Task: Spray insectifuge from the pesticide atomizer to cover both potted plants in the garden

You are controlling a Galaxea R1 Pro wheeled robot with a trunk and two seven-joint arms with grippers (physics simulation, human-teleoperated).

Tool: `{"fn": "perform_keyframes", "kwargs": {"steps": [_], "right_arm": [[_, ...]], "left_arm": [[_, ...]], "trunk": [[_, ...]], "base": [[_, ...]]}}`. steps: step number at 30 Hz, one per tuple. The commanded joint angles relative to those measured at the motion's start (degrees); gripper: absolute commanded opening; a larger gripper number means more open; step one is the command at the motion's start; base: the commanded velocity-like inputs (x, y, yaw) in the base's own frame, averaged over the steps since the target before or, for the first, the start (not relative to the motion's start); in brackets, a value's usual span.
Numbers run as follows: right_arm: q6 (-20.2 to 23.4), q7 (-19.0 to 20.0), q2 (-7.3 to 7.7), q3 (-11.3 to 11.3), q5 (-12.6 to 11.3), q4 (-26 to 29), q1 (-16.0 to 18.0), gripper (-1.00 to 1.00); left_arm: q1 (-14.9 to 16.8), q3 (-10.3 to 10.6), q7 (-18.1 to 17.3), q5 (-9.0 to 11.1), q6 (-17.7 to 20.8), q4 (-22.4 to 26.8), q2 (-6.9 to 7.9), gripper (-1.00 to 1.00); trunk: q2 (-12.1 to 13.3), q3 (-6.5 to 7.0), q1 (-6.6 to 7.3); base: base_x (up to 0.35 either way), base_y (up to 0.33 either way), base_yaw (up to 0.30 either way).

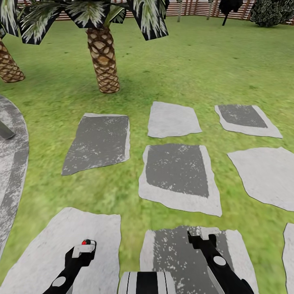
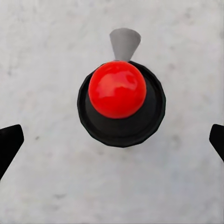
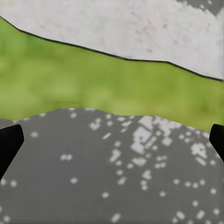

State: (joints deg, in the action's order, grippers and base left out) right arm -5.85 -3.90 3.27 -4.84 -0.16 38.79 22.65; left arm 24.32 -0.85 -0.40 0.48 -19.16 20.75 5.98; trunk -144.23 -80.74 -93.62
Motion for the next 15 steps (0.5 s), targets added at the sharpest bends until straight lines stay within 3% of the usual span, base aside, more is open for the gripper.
{"fn": "perform_keyframes", "kwargs": {"steps": [1, 15], "right_arm": [[-0.13, -0.41, 0.07, -0.34, -0.02, -0.03, 0.03, 1.00], [-0.13, -0.41, 0.07, -0.34, -0.02, -0.03, 0.03, 1.00]], "left_arm": [[0.02, -0.09, -0.04, 0.04, -0.18, -0.06, -0.01, 1.00], [0.02, -0.06, -0.04, 0.04, -0.18, -0.02, -0.01, 1.00]], "trunk": [[-0.01, -0.03, 0.01], [-0.01, -0.03, 0.01]], "base": [[0.002, 0.000, 0.000], [0.028, 0.000, 0.000]]}}
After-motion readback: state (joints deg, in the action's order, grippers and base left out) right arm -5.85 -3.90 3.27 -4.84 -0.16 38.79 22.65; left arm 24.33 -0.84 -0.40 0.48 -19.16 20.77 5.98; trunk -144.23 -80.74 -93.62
